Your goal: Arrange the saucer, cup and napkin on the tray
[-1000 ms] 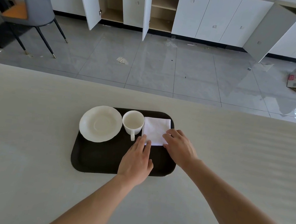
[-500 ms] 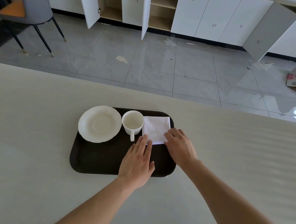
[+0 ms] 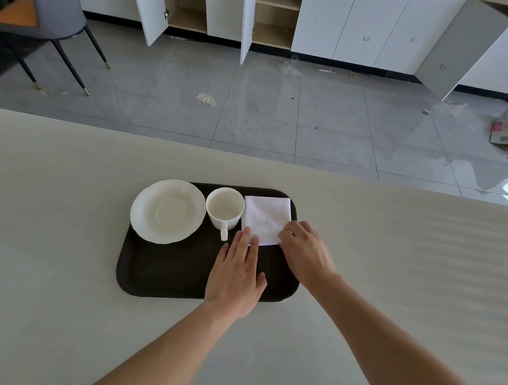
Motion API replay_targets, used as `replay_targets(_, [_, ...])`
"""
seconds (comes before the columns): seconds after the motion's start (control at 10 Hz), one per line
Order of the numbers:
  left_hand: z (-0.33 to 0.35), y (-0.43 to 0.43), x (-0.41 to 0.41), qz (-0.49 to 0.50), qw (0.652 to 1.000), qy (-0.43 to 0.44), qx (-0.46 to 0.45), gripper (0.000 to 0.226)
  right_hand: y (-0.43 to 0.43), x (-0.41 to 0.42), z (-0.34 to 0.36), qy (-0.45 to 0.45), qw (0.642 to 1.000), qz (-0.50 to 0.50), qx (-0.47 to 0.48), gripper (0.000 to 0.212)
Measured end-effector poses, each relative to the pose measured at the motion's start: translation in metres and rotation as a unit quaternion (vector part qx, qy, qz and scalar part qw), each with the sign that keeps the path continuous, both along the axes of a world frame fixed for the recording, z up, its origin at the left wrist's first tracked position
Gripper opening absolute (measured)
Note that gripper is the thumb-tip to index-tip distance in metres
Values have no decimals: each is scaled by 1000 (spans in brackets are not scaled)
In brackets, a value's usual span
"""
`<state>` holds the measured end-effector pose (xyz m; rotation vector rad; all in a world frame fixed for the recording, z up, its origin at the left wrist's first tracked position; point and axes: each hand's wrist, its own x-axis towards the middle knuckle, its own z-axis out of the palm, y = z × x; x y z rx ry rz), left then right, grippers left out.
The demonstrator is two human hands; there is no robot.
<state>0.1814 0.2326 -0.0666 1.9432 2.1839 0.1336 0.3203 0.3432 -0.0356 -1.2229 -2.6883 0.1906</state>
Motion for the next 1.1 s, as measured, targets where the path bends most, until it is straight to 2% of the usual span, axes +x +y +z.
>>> replay_targets(0.6, [5, 3, -4, 4, 1000, -12, -7, 73, -2, -3, 1, 3, 1000, -12, -17, 4])
replay_targets(1.1, [25, -8, -10, 1, 1000, -22, -23, 69, -14, -8, 15, 5, 999, -40, 1, 14])
